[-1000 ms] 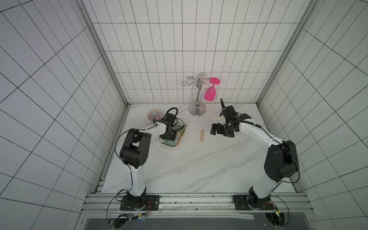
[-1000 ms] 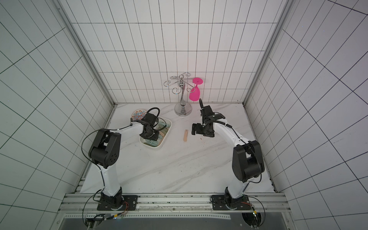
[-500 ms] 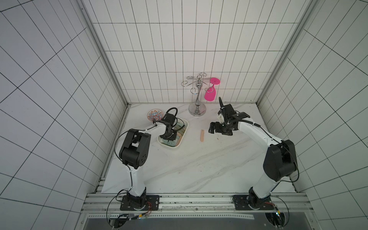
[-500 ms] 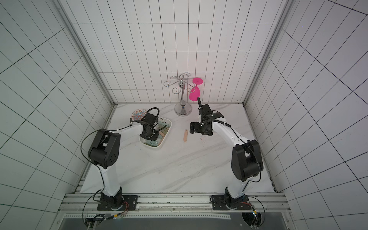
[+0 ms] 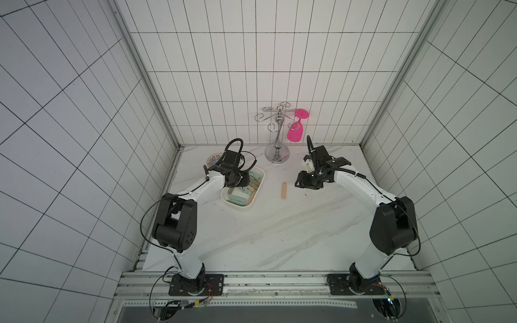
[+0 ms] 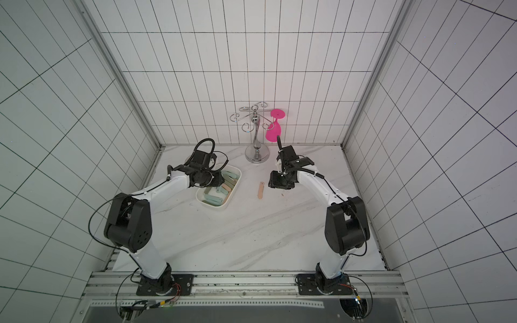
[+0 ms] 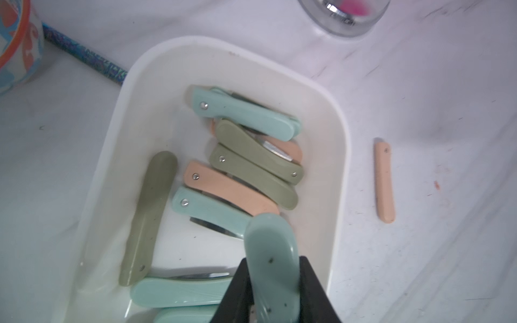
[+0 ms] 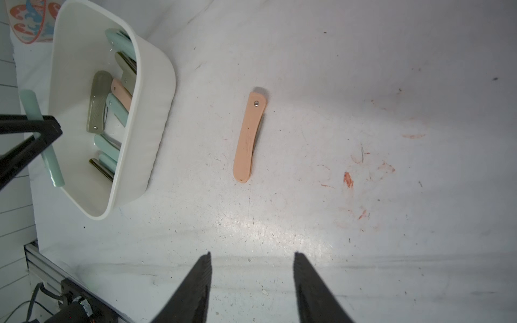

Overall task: Take the fruit knife out of the storage box
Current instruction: Pick up the fruit knife from the storage box.

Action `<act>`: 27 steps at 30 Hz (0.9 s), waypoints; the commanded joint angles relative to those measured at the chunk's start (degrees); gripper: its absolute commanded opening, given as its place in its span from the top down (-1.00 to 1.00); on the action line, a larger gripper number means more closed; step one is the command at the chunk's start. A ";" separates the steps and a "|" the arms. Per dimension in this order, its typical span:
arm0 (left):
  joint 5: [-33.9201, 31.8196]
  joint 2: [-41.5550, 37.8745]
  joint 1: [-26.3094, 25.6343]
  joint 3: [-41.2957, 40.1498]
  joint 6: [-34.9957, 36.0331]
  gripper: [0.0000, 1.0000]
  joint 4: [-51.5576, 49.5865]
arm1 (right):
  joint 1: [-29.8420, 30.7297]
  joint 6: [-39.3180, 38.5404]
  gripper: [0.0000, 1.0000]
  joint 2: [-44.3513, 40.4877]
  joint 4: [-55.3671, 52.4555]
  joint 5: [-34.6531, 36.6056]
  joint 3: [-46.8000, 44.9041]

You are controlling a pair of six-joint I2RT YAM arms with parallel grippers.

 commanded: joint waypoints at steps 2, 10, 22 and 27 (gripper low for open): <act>9.97 -3.64 0.09 -2.77 -10.16 0.69 10.47 | 1.11 -0.17 0.35 -1.89 0.65 -8.64 3.73; 13.54 -7.25 -2.16 -9.74 -27.95 0.71 25.32 | 3.14 2.18 0.13 -3.27 8.64 -16.02 2.68; 11.88 -6.06 -7.33 -10.25 -35.12 0.72 31.65 | 7.02 3.70 0.08 -1.46 13.29 -18.73 4.53; 11.67 -5.07 -8.66 -9.27 -35.65 0.72 32.10 | 8.48 3.09 0.12 -1.38 13.38 -17.67 4.90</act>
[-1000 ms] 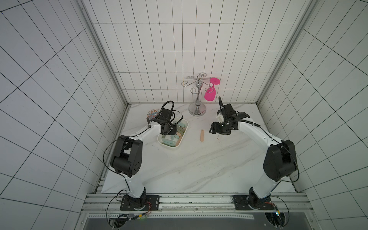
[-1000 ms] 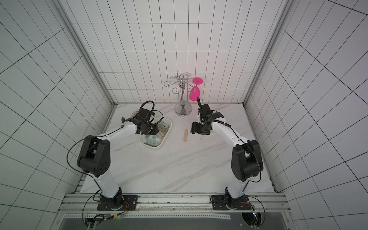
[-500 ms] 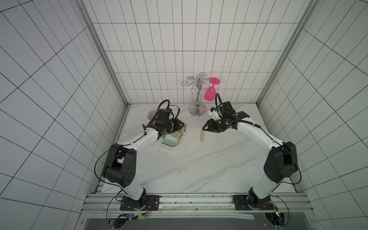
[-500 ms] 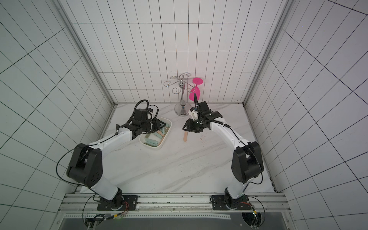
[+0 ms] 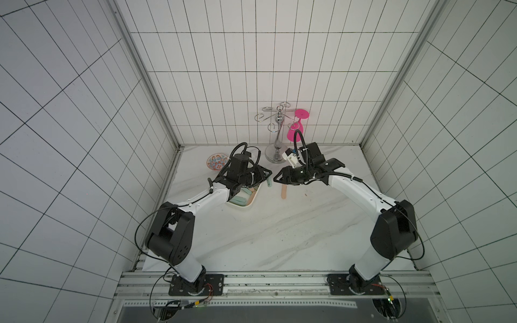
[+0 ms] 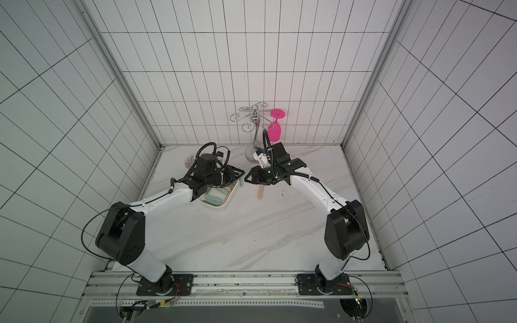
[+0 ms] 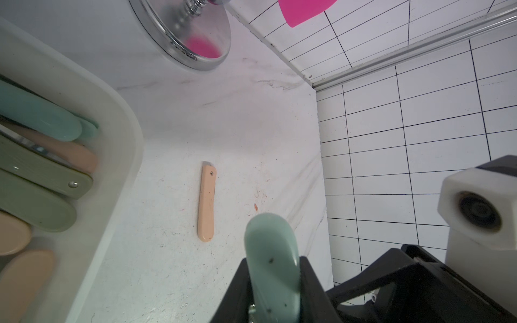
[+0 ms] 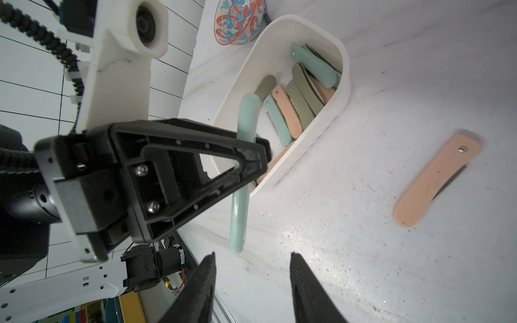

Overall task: Take the fruit knife out of the storage box
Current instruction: Pick up the fruit knife from the storage box, then place the fruit knife at the center of the board.

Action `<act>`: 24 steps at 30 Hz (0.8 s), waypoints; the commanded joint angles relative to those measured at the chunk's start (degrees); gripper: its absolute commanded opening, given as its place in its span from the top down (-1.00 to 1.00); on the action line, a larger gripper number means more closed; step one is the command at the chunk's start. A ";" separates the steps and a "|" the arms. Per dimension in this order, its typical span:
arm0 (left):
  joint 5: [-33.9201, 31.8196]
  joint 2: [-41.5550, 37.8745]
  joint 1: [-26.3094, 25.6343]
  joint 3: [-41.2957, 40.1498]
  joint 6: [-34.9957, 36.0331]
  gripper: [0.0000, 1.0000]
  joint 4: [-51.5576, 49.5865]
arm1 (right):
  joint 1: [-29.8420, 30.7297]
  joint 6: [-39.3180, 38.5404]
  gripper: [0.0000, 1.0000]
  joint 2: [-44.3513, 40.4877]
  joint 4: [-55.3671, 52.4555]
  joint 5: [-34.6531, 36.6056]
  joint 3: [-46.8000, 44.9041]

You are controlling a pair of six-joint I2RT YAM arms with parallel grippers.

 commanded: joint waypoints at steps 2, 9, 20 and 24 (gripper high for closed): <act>-0.37 1.02 -0.95 1.15 -1.71 0.72 2.52 | 1.28 -0.58 0.14 0.56 0.79 0.04 3.07; -0.59 1.84 -2.17 2.30 -1.91 0.73 2.51 | 2.11 -1.53 0.22 1.52 0.13 1.58 3.57; -0.48 1.93 -2.97 3.12 -2.00 0.73 2.51 | 2.73 -3.19 0.34 3.23 -2.28 3.89 4.30; -0.25 1.97 -3.08 3.04 -1.93 0.71 2.38 | 2.80 -3.16 0.68 3.07 -2.20 4.78 4.21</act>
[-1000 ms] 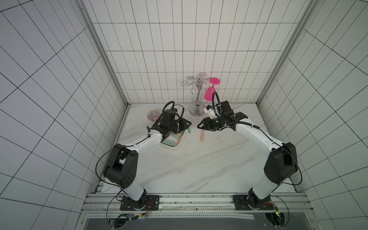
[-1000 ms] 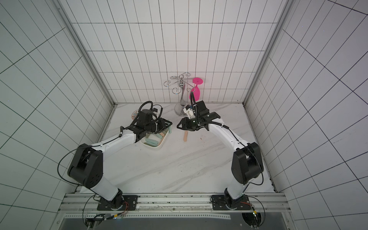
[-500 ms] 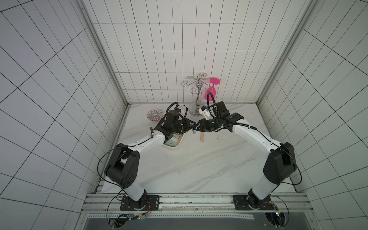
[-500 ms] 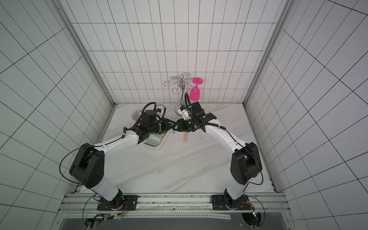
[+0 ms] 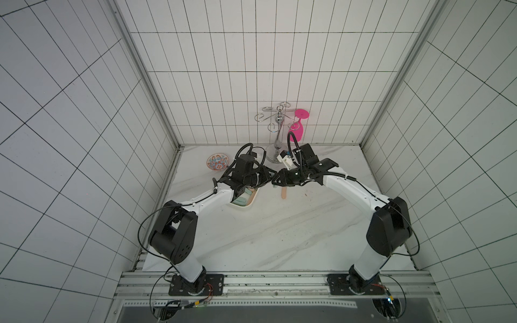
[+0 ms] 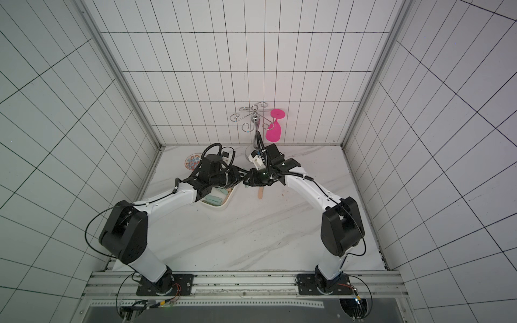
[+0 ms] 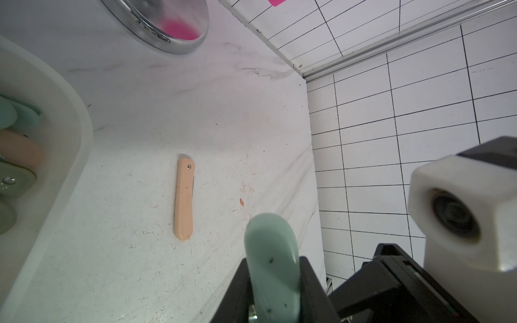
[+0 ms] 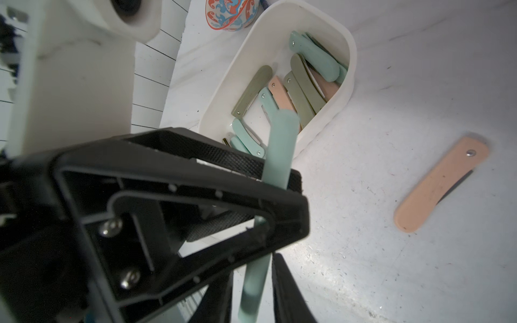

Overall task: Take the fruit knife out of the storage box
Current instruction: Place the fruit knife at the center of the board.

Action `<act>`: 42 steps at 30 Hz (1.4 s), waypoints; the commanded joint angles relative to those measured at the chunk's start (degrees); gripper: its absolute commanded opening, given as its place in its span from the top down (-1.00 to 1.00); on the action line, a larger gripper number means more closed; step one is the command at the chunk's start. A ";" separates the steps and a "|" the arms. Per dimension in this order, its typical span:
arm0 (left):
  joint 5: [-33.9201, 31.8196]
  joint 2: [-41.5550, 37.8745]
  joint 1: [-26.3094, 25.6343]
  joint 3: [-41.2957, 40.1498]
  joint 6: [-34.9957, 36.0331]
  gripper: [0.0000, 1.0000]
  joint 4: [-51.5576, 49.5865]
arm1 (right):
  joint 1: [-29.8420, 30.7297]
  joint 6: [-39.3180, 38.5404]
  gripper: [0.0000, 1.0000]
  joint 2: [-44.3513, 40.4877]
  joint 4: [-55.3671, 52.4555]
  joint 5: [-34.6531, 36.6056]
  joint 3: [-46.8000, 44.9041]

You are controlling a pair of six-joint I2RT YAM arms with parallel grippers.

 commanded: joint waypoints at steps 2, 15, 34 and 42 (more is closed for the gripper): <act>0.10 0.64 -0.13 1.64 -0.58 0.69 1.54 | 0.47 -0.82 0.87 0.64 -0.75 1.14 2.61; -0.17 -0.02 0.26 1.14 2.37 -0.15 -0.32 | -0.66 0.46 1.00 -1.95 -0.61 2.67 1.71; -6.22 -6.61 8.05 -4.56 12.89 -0.44 -9.78 | -11.87 5.83 1.00 1.95 3.31 0.23 -8.14; -5.22 -6.98 9.78 -6.51 14.32 -0.43 -10.41 | -13.39 5.44 1.00 9.27 7.88 1.53 -10.47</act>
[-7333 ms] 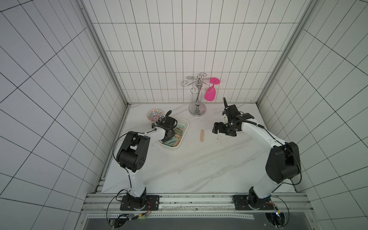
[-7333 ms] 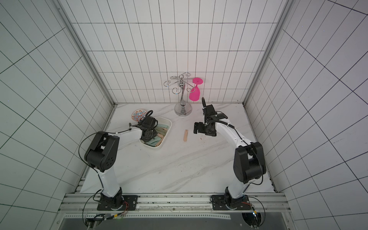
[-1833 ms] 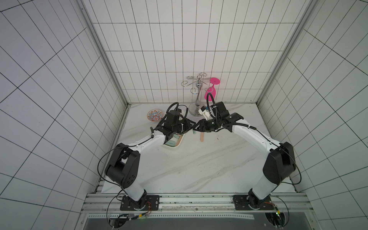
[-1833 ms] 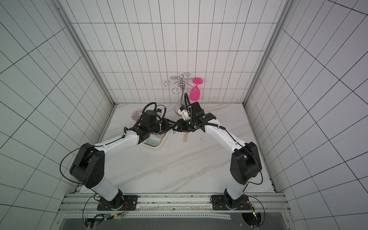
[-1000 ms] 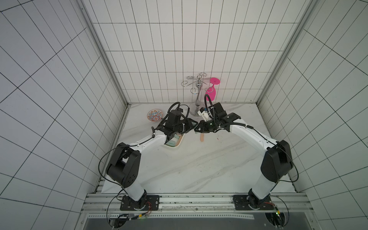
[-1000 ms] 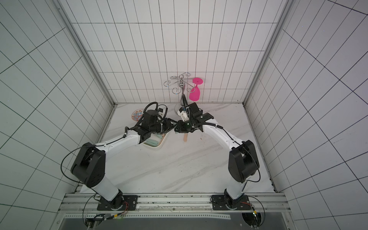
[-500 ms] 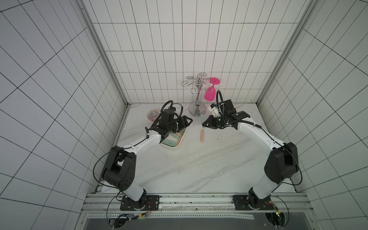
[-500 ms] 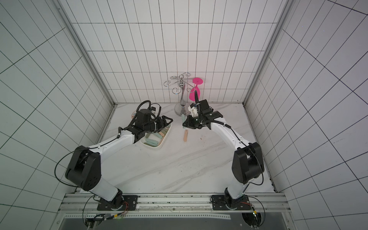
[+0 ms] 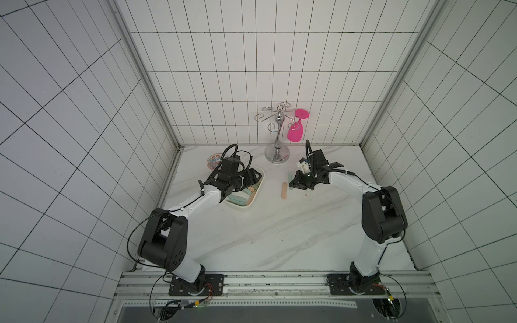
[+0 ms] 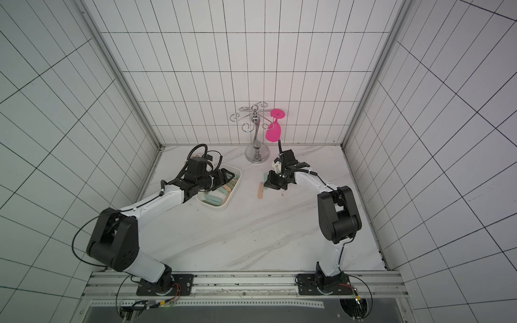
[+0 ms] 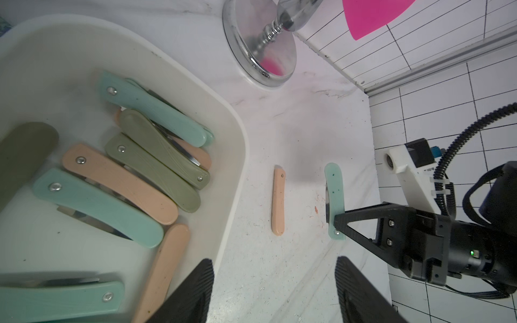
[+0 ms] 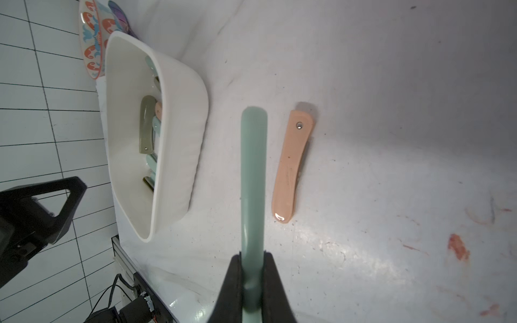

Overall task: Take the fruit knife out of the storage box
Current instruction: Place the fruit knife at the center of the board.

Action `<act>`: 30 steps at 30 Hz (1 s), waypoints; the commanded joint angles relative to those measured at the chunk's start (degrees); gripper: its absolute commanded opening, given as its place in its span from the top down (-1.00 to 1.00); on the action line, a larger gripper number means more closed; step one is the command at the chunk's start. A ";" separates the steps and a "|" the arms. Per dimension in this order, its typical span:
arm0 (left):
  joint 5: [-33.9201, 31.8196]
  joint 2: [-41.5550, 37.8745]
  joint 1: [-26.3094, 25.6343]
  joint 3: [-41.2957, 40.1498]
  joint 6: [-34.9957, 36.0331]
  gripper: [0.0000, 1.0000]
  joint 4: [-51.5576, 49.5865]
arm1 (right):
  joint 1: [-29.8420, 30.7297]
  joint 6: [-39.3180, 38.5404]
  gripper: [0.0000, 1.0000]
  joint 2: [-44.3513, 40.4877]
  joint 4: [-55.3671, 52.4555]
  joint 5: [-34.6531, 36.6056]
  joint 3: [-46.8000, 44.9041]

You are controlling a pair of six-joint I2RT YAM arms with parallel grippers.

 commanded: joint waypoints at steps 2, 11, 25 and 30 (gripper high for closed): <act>-0.24 -1.76 1.00 -0.95 2.13 -0.43 -0.72 | -1.01 -0.54 1.00 3.14 3.86 1.36 -2.55; -0.45 -1.20 1.39 -0.34 3.69 -0.41 -1.80 | -1.52 -0.86 1.00 7.14 5.79 1.53 -3.83; -0.61 1.18 1.48 1.60 4.17 -0.41 -2.42 | -1.91 -0.86 0.97 8.15 5.79 2.50 -6.40; -0.93 1.47 1.48 1.55 4.14 -0.41 -2.52 | -2.18 -0.78 0.72 8.42 5.44 2.53 -6.68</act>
